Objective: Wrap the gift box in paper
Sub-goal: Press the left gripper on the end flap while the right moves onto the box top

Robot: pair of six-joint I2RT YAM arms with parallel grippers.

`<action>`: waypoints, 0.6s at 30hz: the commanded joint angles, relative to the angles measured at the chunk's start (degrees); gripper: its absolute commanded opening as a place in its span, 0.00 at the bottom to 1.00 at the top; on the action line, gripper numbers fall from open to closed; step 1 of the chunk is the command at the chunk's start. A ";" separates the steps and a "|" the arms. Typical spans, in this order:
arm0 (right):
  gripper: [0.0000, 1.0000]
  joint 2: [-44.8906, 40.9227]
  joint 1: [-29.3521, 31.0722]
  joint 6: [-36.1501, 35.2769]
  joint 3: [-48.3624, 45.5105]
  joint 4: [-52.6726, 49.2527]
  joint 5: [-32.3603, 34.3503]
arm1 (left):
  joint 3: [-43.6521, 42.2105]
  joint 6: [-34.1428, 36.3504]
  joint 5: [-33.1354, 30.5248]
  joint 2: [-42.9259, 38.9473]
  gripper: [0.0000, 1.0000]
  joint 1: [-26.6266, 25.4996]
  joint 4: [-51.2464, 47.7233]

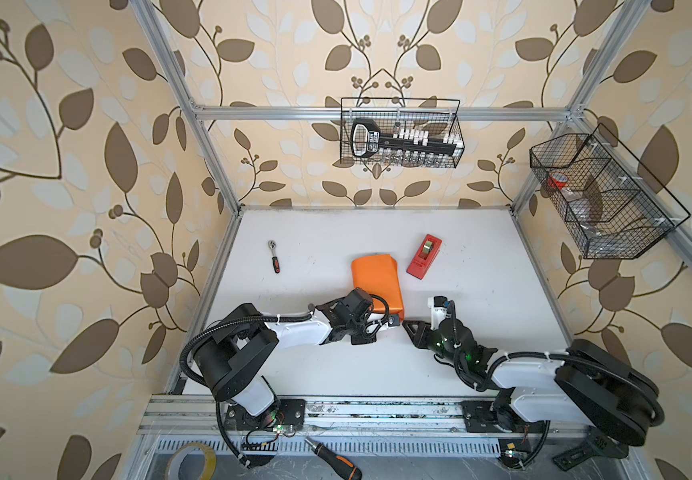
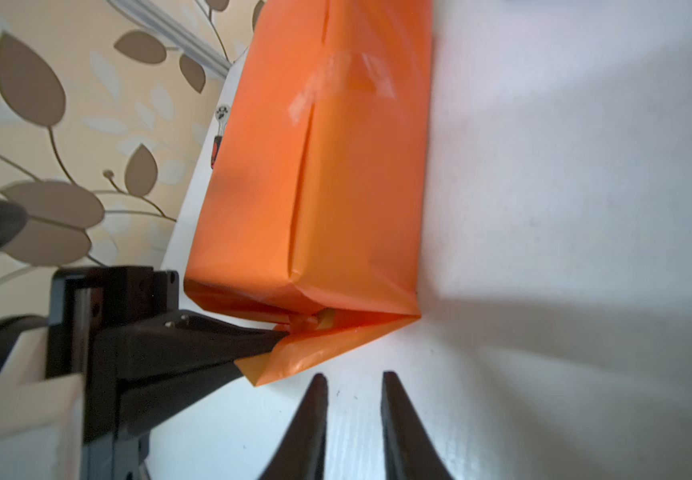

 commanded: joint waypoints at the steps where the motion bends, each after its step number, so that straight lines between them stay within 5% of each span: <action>1: 0.35 -3.12 -2.32 -9.69 4.60 -13.96 -2.80 | -0.58 -0.69 0.39 -2.55 0.00 -0.24 3.10; 10: 0.54 3.20 -7.51 -18.42 18.18 -21.97 -7.40 | 0.10 -1.17 -0.12 -1.85 0.01 -0.24 2.58; 18: 0.55 12.40 -8.80 -20.03 23.68 -22.54 -7.52 | 0.32 -1.10 -0.32 -1.58 0.02 -0.24 2.38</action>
